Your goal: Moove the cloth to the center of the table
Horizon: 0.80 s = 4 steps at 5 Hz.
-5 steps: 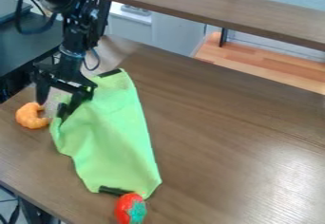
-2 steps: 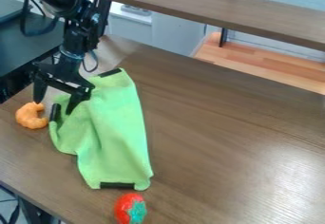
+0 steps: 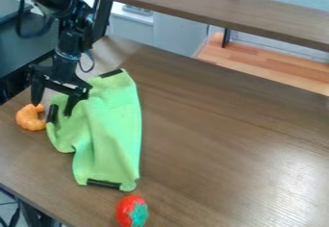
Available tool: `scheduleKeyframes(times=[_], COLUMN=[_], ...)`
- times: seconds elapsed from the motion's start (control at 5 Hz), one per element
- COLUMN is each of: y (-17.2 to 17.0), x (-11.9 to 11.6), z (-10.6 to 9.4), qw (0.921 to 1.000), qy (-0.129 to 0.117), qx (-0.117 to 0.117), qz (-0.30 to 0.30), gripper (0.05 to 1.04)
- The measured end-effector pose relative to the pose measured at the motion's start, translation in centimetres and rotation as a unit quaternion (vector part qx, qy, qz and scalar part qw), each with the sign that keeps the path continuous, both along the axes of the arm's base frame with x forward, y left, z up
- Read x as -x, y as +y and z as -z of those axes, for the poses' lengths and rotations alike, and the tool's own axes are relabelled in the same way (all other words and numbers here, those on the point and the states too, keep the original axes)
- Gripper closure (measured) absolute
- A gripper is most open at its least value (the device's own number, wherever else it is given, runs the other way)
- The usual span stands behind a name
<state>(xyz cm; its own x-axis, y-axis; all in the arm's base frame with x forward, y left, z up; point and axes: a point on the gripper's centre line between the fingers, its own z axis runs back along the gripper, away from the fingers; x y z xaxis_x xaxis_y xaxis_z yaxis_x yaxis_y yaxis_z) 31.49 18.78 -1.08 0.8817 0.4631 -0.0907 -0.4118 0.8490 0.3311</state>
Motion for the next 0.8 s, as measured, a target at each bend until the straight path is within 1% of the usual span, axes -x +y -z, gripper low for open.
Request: scheduleKeyframes(times=[0.2,0.4,0.6,0.8], y=[0.1,-0.3,-0.3,-0.4], x=[0.4,1.8,1.9,2.3], z=[0.9,1.4,1.5,1.5], qw=[0.9966,0.9830,0.9752,0.9764], qy=[-0.029,-0.070,-0.098,-0.098], qx=[0.070,0.150,0.178,0.177], qz=[0.033,0.080,0.088,0.074], gripper=[0.090,0.117,0.384,0.682])
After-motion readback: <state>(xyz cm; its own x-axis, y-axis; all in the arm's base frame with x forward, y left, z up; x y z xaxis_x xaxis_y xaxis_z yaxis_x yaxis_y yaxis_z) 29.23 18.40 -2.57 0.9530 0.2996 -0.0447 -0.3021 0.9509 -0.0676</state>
